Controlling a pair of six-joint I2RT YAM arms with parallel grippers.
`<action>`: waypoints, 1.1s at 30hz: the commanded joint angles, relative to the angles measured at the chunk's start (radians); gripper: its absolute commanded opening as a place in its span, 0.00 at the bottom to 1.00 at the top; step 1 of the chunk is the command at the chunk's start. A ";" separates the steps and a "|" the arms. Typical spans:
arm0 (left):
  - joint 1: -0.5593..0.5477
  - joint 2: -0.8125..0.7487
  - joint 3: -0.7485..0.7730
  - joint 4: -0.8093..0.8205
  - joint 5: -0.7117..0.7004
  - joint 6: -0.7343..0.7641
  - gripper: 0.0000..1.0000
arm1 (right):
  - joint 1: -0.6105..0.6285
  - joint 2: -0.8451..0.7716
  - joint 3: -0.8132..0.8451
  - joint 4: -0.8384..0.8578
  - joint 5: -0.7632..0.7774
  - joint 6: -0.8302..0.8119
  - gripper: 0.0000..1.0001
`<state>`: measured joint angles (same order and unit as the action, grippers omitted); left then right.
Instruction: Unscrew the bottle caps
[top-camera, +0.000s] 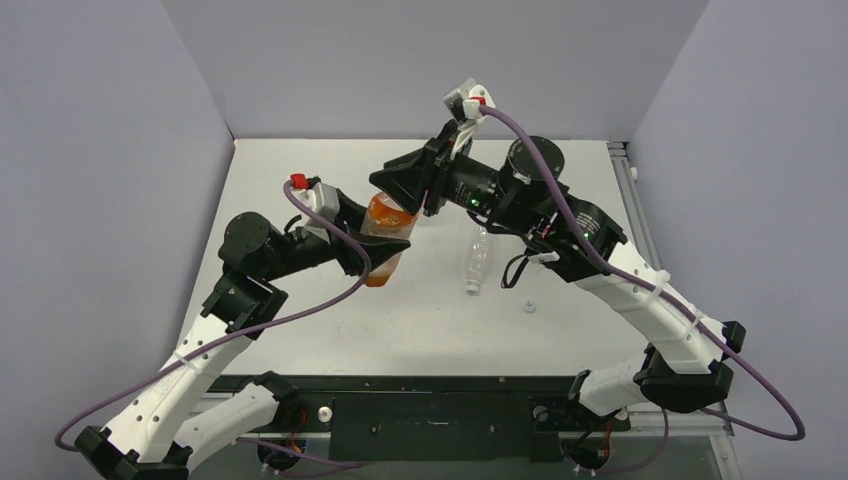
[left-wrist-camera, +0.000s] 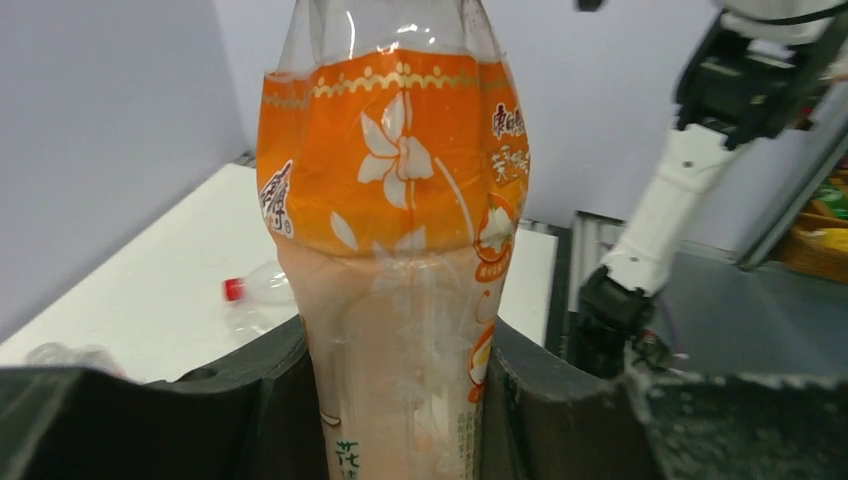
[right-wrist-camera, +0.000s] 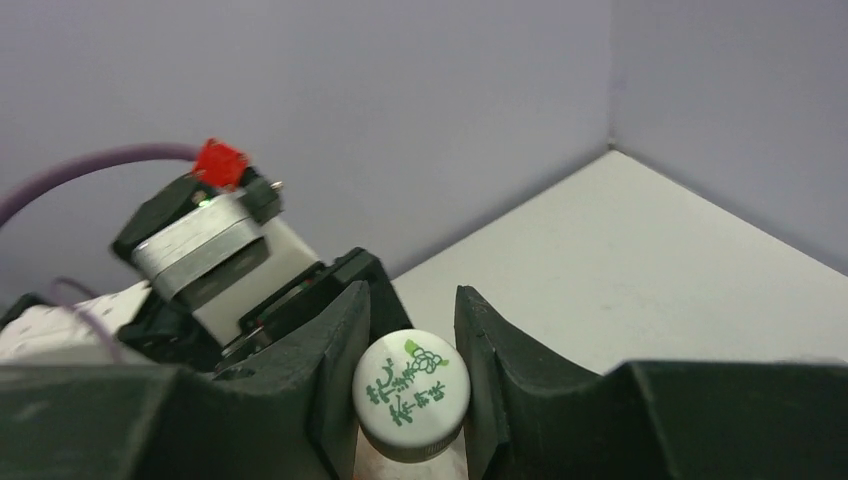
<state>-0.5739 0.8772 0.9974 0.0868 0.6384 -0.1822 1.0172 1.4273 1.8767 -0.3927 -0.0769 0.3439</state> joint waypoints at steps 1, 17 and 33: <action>0.000 0.000 0.041 0.074 0.281 -0.253 0.02 | -0.072 -0.088 -0.054 0.330 -0.515 0.077 0.00; -0.004 0.001 0.066 -0.013 0.100 -0.093 0.04 | 0.030 -0.081 0.075 -0.010 0.138 -0.082 0.79; -0.006 -0.018 0.034 -0.048 -0.135 0.131 0.03 | 0.127 0.090 0.267 -0.159 0.435 -0.020 0.62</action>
<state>-0.5762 0.8783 1.0248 0.0235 0.5362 -0.0826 1.1404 1.5078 2.1036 -0.5415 0.3180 0.3119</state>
